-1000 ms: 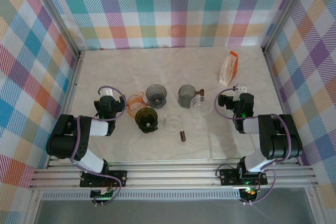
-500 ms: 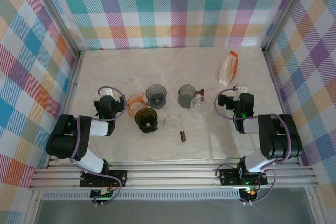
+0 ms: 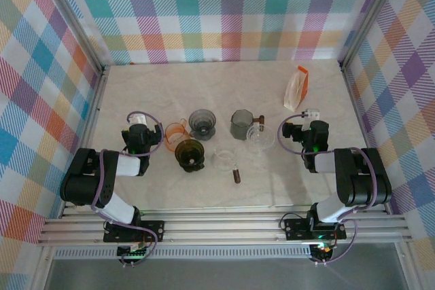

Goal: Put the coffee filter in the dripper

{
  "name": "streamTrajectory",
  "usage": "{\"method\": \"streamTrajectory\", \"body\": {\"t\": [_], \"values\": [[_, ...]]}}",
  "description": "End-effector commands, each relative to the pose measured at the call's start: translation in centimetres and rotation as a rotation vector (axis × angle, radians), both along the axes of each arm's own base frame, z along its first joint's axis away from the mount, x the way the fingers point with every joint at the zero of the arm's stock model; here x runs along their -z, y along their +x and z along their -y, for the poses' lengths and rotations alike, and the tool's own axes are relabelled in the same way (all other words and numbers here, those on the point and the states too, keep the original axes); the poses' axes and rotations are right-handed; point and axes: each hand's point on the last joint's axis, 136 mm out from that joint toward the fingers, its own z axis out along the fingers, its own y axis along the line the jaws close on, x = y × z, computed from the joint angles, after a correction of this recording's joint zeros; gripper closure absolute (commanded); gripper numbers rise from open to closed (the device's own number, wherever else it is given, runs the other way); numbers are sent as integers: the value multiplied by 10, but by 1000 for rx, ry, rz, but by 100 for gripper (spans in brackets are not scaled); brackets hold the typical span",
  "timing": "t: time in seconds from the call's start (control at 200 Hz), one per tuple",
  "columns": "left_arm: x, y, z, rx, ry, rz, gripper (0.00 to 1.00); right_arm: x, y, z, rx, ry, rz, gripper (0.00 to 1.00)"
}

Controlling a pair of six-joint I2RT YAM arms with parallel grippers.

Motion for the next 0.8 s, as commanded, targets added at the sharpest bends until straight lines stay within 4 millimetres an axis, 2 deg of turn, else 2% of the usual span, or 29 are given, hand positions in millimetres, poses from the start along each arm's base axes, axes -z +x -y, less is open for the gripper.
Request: {"method": "streamTrajectory", "body": {"t": [0.0,0.075,0.21,0.37,0.495,0.635,0.7,0.755,0.795], "values": [[-13,7,0,2,-12,49,0,-14,8,-3,-22,21,43,1],[-13,6,0,3,-10,52,0,-15,8,-3,-23,21,47,1],[-27,11,5,26,-5,11,0,-29,9,7,43,20,4,1],[-42,7,-3,-30,-6,-15,0,-34,5,16,121,50,-99,1],[-63,-1,-16,-115,-27,27,0,-55,-2,22,187,76,-88,1],[-92,5,-11,-138,-211,79,0,-81,-13,35,329,97,-84,1],[-103,6,-14,-218,-319,85,0,-90,-17,42,421,210,-48,1],[-117,7,-18,-301,-425,91,0,-97,-18,34,415,351,-20,1],[-111,-8,-26,-433,-494,9,0,-95,-25,31,442,452,-45,1]]}}
